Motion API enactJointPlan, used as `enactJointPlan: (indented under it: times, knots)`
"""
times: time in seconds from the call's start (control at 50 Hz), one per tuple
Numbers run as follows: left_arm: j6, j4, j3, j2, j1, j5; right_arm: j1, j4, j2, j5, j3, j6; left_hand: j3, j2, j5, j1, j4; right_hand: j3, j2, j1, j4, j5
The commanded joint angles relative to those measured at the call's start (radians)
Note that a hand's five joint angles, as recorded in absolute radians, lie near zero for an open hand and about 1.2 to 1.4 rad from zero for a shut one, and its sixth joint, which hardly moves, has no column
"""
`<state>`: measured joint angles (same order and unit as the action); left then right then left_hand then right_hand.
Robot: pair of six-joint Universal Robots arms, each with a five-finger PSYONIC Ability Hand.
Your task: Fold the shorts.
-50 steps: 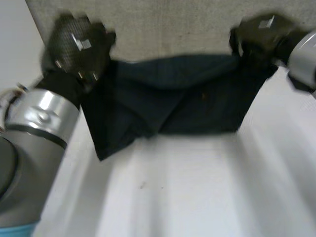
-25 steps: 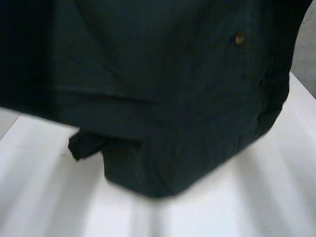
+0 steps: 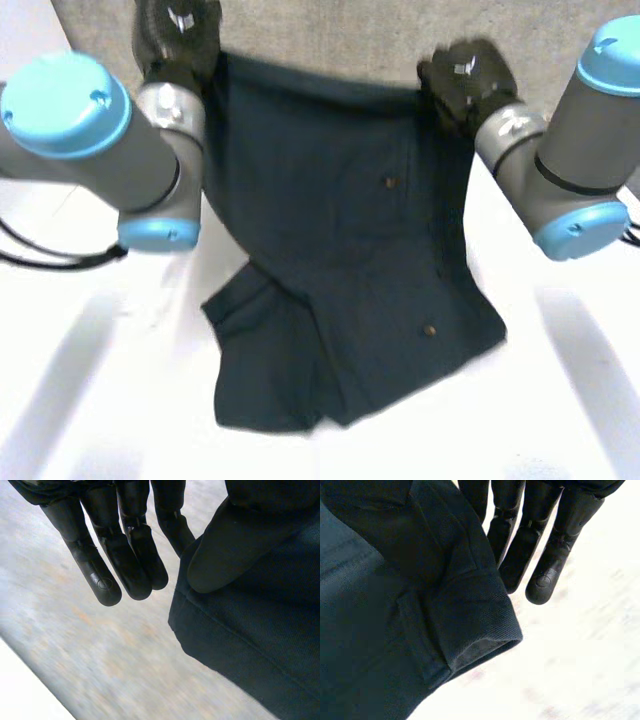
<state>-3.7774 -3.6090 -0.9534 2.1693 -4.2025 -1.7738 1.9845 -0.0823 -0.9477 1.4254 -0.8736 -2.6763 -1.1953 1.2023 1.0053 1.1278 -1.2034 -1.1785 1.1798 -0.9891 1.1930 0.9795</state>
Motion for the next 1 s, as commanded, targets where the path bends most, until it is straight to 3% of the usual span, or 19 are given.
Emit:
enactJointPlan:
  times: [0.02, 0.26, 0.58, 0.66, 0.78, 0.9, 1.0]
  knots:
    - [0.007, -0.151, 0.168, -0.031, 0.01, -0.006, 0.011, -0.269, -0.029, 0.041, 0.137, 0.016, -0.201, 0.194, 0.216, 0.269, -0.193, -0.218, 0.217, -0.407, 0.203, 0.242]
    - [0.018, -0.231, 0.004, -0.206, 0.015, -0.003, 0.011, -0.287, -0.128, 0.07, 0.153, -0.07, -0.201, 0.194, 0.216, 0.269, -0.193, -0.218, 0.217, -0.407, 0.203, 0.242]
    - [0.025, -0.191, -0.537, -0.204, 0.019, -0.013, 0.01, -0.146, -0.014, 0.052, -0.289, 0.015, -0.201, 0.194, 0.216, 0.269, -0.193, -0.218, 0.217, -0.407, 0.203, 0.242]
    - [0.015, -0.114, -0.611, -0.129, 0.035, -0.016, 0.01, -0.099, 0.024, 0.05, -0.359, 0.085, -0.201, 0.194, 0.216, 0.269, -0.193, -0.218, 0.217, -0.407, 0.203, 0.242]
    - [0.028, 0.113, -0.651, -0.103, 0.091, -0.024, 0.014, 0.071, 0.012, 0.029, -0.424, 0.13, -0.201, 0.194, 0.216, 0.269, -0.193, -0.218, 0.217, -0.407, 0.203, 0.242]
    - [0.016, 0.265, -0.726, -0.236, 0.094, -0.022, 0.03, 0.399, -0.123, 0.004, -0.493, 0.139, -0.201, 0.194, 0.216, 0.269, -0.193, -0.218, 0.217, -0.407, 0.203, 0.242]
    - [-0.034, 0.438, -0.804, -0.397, 0.094, -0.016, 0.022, 0.48, -0.235, -0.031, -0.567, 0.171, -0.201, 0.194, 0.216, 0.269, -0.193, -0.218, 0.217, -0.407, 0.203, 0.242]
